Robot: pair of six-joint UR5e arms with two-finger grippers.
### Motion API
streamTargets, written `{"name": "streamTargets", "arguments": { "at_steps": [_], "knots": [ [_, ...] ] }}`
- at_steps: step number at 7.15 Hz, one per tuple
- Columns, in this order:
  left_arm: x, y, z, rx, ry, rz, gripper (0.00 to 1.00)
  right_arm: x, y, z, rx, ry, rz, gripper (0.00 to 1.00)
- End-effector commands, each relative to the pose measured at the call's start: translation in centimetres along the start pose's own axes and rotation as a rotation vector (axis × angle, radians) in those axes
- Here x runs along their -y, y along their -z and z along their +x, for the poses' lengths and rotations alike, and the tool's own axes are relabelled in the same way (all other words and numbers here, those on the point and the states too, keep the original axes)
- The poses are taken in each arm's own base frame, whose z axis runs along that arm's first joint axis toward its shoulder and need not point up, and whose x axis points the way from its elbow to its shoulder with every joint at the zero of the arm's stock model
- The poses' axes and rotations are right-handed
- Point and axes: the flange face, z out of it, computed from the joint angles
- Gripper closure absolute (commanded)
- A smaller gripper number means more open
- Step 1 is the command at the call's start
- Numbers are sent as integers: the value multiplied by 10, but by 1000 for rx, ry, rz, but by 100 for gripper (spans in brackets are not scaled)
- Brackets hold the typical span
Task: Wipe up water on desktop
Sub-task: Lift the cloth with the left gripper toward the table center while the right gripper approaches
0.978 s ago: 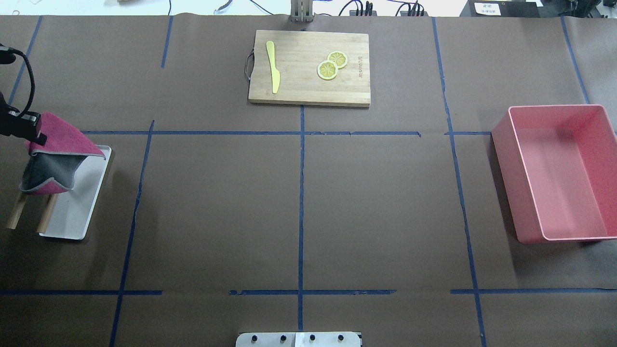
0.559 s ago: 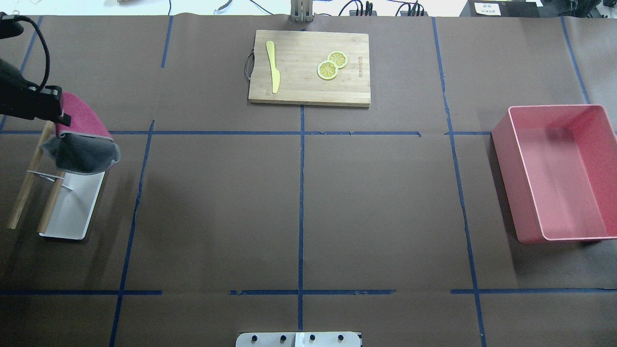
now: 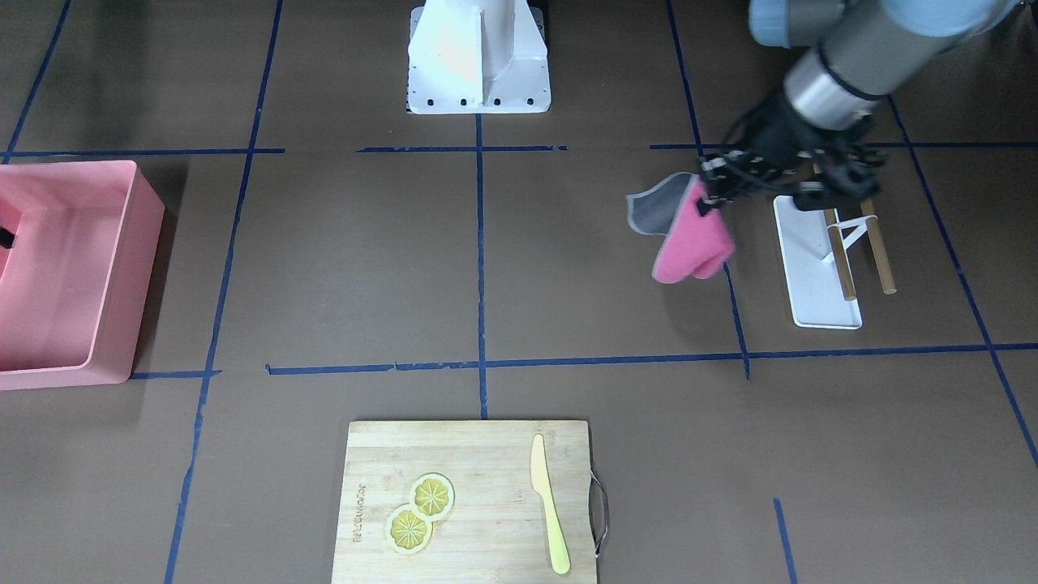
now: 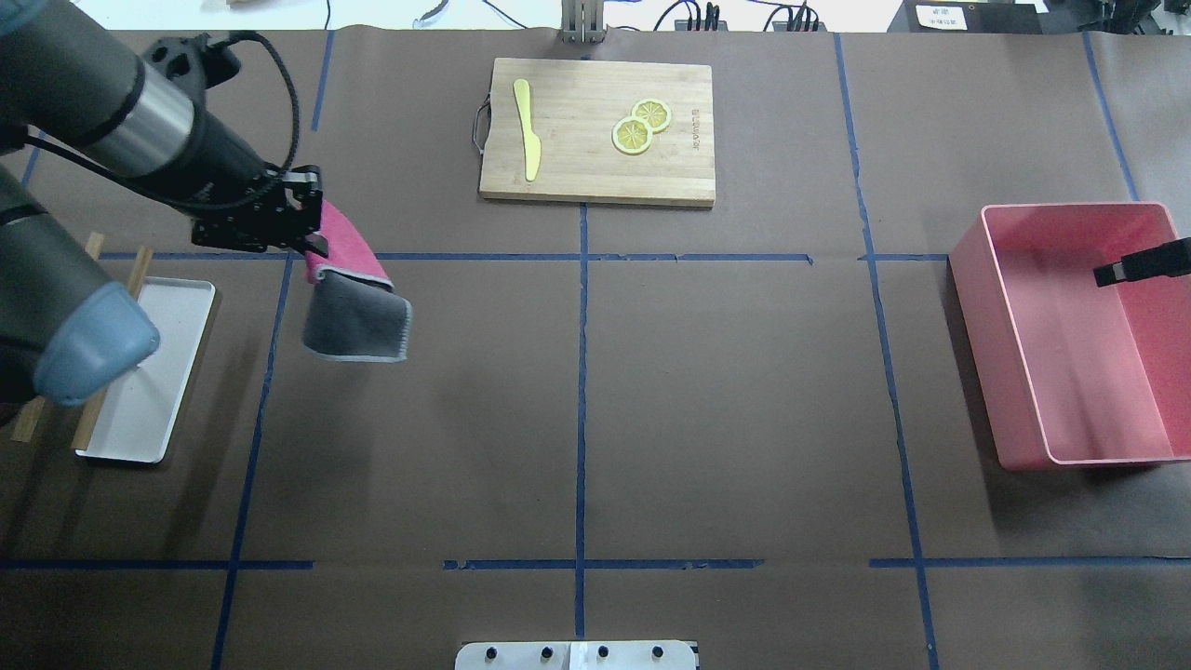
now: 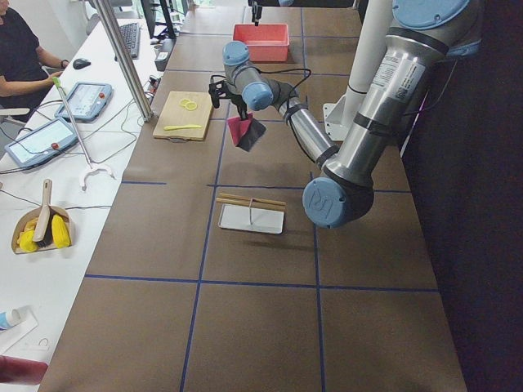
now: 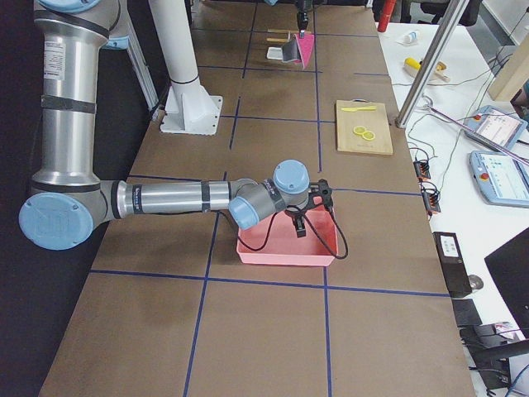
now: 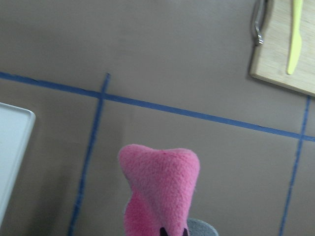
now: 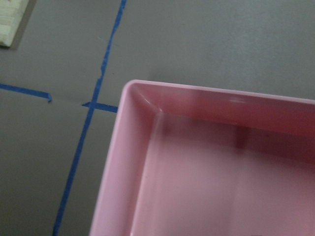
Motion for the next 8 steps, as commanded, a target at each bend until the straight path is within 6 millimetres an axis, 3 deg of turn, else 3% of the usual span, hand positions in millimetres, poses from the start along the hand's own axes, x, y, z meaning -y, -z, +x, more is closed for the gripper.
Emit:
{"name": "streamTargets", "arguments": {
  "at_steps": [1,2,4,5,7,8],
  "knots": [
    [-34,-44,83,-10,148,-10,100,25,-27,-92,124,-9,63,0],
    [-37,-55,111,-11,200,-23,100,31,-35,-145,147,2,109,0],
    [-46,-75,159,-9,327,-17,100,2,-64,-245,123,52,278,0],
    [-55,-84,187,-14,427,-3,98,-5,-74,-283,134,78,341,1],
    [-50,-93,214,-1,504,-2,98,-13,-91,-341,182,123,394,2],
    [-47,-96,223,4,531,-1,98,-30,-106,-364,174,145,429,1]
  ]
}}
